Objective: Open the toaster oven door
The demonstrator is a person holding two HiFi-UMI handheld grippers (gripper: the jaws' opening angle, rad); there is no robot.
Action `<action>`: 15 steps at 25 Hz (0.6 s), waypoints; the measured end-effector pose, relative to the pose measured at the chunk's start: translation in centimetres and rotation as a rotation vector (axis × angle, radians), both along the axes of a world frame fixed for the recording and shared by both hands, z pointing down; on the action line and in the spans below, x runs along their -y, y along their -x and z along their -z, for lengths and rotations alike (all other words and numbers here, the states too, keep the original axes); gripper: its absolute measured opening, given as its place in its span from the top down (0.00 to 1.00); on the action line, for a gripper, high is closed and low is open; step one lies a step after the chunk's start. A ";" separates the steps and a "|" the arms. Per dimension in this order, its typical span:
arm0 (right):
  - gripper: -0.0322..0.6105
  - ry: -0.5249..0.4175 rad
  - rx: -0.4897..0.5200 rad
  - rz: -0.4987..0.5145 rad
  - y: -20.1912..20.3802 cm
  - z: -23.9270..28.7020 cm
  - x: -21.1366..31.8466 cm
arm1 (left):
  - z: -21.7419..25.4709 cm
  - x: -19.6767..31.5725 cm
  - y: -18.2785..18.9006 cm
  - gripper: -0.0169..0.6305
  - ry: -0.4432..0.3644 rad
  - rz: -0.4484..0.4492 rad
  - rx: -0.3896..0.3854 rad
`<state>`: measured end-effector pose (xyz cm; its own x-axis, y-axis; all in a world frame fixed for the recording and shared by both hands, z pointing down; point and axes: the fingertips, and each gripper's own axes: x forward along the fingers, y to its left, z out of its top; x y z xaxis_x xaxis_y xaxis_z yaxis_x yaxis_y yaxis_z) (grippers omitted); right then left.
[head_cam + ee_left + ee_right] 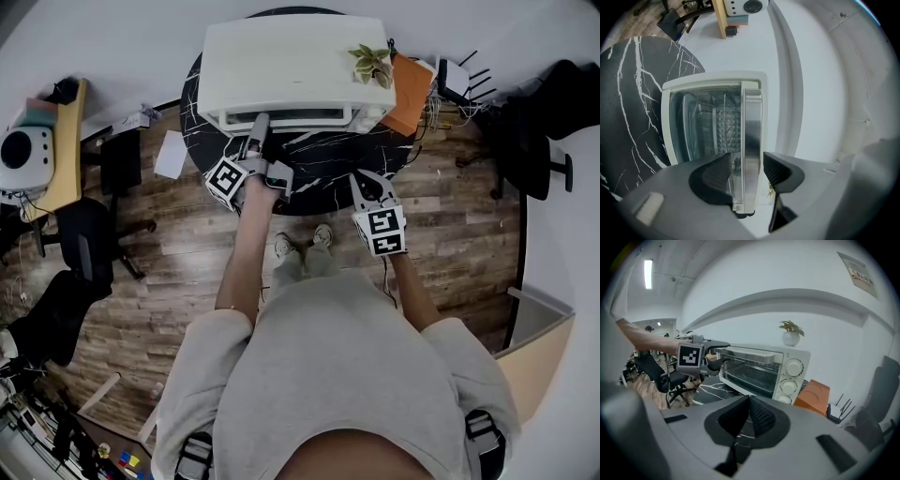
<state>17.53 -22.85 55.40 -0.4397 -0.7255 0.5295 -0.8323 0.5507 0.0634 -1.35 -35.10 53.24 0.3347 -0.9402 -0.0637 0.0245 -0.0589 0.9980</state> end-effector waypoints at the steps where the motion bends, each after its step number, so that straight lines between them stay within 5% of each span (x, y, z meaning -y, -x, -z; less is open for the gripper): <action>1: 0.93 0.000 0.000 -0.001 0.0 0.0 0.0 | -0.1 0.0 0.0 0.64 0.006 -0.001 0.007; 15: 0.93 0.003 0.003 -0.002 -0.1 -0.2 -0.1 | 0.3 0.2 0.0 0.80 0.002 0.008 0.001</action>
